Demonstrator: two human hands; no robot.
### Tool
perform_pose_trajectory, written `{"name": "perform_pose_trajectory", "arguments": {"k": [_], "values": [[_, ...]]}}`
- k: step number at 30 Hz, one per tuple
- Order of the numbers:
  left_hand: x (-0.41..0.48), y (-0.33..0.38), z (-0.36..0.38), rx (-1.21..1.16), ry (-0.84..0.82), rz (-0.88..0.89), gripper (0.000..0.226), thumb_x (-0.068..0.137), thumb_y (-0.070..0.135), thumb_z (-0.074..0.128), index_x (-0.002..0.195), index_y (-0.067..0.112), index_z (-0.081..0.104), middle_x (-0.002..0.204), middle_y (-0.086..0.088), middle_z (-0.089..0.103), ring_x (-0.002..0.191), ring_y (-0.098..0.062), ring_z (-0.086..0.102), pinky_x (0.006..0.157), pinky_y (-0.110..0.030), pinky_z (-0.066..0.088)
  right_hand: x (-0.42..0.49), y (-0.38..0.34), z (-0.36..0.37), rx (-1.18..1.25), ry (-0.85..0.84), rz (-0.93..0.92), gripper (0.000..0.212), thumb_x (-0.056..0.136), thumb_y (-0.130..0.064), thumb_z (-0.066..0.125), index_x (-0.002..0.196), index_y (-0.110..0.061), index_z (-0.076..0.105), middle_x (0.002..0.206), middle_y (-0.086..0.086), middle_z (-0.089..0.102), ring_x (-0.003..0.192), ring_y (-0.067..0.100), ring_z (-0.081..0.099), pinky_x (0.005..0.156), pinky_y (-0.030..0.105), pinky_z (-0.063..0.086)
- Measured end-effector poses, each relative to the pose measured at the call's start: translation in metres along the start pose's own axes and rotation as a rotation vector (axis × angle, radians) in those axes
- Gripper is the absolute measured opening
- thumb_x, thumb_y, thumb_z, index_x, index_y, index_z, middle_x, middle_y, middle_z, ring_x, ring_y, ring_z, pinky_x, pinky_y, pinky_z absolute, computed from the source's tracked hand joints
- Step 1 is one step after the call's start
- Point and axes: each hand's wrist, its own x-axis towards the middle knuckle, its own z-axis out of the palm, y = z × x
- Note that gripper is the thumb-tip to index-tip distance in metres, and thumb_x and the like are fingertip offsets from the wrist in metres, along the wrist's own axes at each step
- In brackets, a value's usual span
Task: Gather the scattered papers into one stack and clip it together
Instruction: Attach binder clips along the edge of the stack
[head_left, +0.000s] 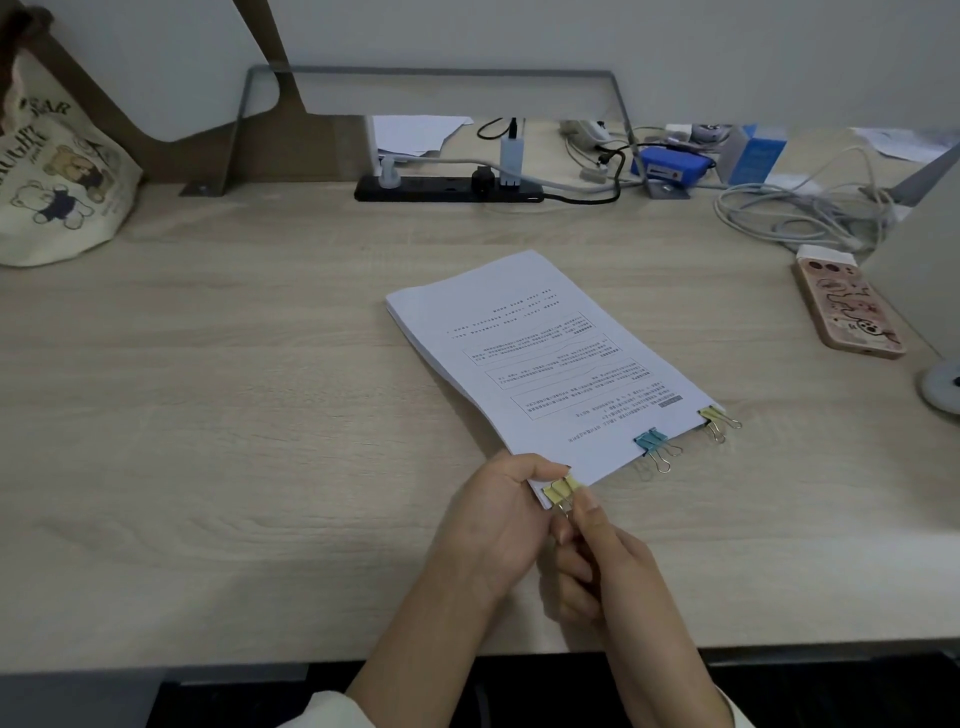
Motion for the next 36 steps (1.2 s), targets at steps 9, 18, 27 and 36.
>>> {"name": "perform_pose_trajectory", "arguments": {"k": [9, 18, 27, 36], "values": [[-0.003, -0.002, 0.001, 0.042, 0.046, -0.081, 0.01, 0.082, 0.004, 0.039, 0.085, 0.005, 0.048, 0.053, -0.006, 0.058, 0.037, -0.018, 0.038, 0.036, -0.017, 0.026, 0.015, 0.0, -0.006, 0.034, 0.011, -0.032, 0.042, 0.079, -0.041, 0.061, 0.084, 0.0, 0.051, 0.056, 0.01, 0.055, 0.037, 0.018, 0.052, 0.036, 0.023, 0.044], [-0.021, 0.005, -0.001, 0.341, -0.003, 0.112, 0.033, 0.085, 0.009, 0.054, 0.117, 0.016, 0.06, 0.113, -0.001, 0.071, 0.103, -0.018, 0.063, 0.091, -0.033, 0.046, 0.029, -0.025, -0.018, 0.144, 0.01, -0.169, 0.023, 0.095, -0.01, 0.044, 0.111, -0.005, 0.059, 0.103, 0.015, 0.07, 0.079, 0.025, 0.063, 0.064, 0.034, 0.05], [-0.03, 0.079, -0.034, 1.394, 0.392, 0.72, 0.013, 0.091, 0.032, 0.049, 0.088, 0.036, 0.061, 0.092, 0.036, 0.063, 0.088, 0.013, 0.054, 0.07, -0.004, 0.038, 0.06, -0.091, -0.092, -0.325, -0.147, 0.063, 0.019, 0.084, -0.011, 0.055, 0.097, -0.006, 0.068, 0.09, 0.015, 0.072, 0.066, 0.021, 0.064, 0.056, 0.027, 0.053], [0.053, 0.081, -0.073, 2.101, 0.212, 0.273, 0.085, 0.072, 0.076, 0.005, 0.147, 0.038, 0.0, 0.159, 0.009, -0.01, 0.145, -0.011, -0.011, 0.118, -0.034, -0.004, 0.103, -0.106, -0.103, -0.843, 0.523, -0.459, 0.036, 0.088, -0.014, 0.058, 0.122, -0.005, 0.054, 0.126, 0.019, 0.052, 0.112, 0.032, 0.052, 0.094, 0.04, 0.042]]}}
